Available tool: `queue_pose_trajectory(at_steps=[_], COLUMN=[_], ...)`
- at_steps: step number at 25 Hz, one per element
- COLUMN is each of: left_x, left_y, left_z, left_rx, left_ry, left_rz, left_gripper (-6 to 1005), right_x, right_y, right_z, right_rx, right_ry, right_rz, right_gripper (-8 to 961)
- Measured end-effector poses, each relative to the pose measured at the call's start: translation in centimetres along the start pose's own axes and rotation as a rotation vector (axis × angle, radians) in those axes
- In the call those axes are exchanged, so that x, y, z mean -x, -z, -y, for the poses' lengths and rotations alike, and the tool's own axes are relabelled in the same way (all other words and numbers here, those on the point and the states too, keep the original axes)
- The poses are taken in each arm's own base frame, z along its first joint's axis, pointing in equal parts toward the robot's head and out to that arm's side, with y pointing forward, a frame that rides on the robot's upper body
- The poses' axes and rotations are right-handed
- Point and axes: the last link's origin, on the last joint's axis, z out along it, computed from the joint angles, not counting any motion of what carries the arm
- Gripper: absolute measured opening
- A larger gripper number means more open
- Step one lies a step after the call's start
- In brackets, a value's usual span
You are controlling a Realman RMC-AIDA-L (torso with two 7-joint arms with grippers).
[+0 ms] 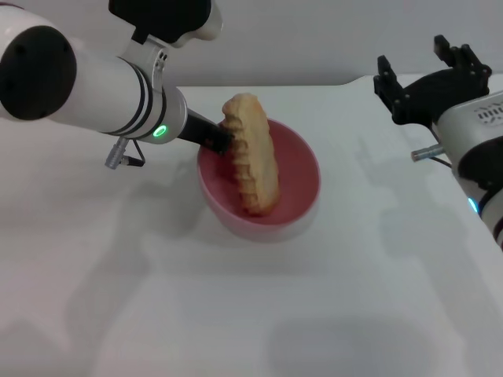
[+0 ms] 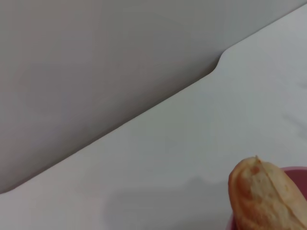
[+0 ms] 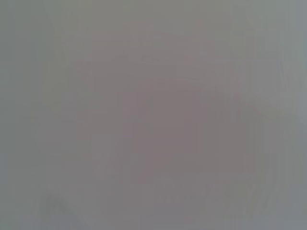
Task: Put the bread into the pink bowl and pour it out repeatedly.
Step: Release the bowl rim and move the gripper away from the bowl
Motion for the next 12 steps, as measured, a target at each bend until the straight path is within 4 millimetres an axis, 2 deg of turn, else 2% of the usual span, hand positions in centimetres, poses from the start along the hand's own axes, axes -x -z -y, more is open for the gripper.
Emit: queue_pose_trajectory(at_steps=[4,9,12], left_x=[0.0,0.1,0.3], left_y=[-0.1,-0.2,-0.2], left_z=[-0.3,-0.6,-0.7], left_rx=[0.004,0.008,0.009], left_ry=[-0.006,-0.011,-0.014], left_rz=[-0.001,0.006,0.014], left_gripper=[46,46,46], right_x=[0.8,2.6,2.6], right_y=[0.1,0.8,1.2], right_z=[1.3,4.6,6.9], right_rx=[0.039,0.213,0.241], right_ry=[-0.103,-0.41,-0.496], right_rz=[-0.013,0.03,0.043], right_gripper=[655,616,592])
